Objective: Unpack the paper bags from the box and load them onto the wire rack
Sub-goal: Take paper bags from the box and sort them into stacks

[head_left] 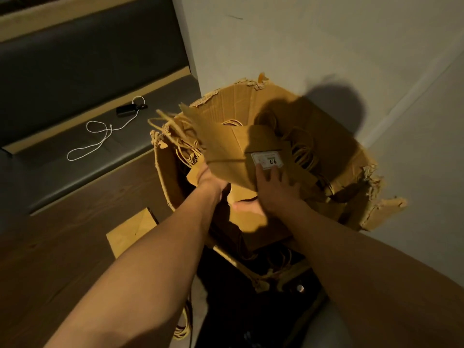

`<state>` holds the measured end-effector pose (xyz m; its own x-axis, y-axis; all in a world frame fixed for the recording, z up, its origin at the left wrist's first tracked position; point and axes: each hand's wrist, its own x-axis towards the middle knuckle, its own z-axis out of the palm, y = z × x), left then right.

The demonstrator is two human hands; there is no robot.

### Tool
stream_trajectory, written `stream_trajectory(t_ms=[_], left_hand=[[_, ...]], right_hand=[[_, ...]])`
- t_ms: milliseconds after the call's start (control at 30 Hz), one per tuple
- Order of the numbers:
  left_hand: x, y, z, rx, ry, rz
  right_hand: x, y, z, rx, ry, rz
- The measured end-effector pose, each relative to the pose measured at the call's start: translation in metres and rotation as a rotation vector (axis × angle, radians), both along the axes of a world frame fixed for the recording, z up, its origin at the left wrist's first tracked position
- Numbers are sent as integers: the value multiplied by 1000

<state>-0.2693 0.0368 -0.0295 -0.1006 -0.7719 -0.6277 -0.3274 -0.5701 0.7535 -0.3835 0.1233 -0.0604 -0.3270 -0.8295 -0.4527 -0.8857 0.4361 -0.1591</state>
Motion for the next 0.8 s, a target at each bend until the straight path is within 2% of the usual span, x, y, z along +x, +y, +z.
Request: stream_trajectory(t_ms=[33,167,267,300,400,500,633,700,800], left_hand=[[0,-1,-2,8,-1,14],[-3,1,7,41,37,-150],[-3,6,22,48,137,-169],[-4,5,22,-9,149,-198],[-2,7,37,-30,280,-194],[8,4,46,-62,397,-172],[38,0,68,-193,267,-118],[55,-3,81,-216,304,-115],[90,-5,101,-285,347,14]], right_hand=[[1,-2,2,-1,-12,2],[14,-10,3,-51,-1,16],[20,-16,14,-257,-62,-150],[20,-17,20,-316,-63,-204],[18,-12,41,-425,-12,-223],[21,-7,64,-557,-105,-284],[38,-15,111,-771,-119,-354],[52,-22,136,-856,-236,-476],[84,-35,173,-904,-672,-695]])
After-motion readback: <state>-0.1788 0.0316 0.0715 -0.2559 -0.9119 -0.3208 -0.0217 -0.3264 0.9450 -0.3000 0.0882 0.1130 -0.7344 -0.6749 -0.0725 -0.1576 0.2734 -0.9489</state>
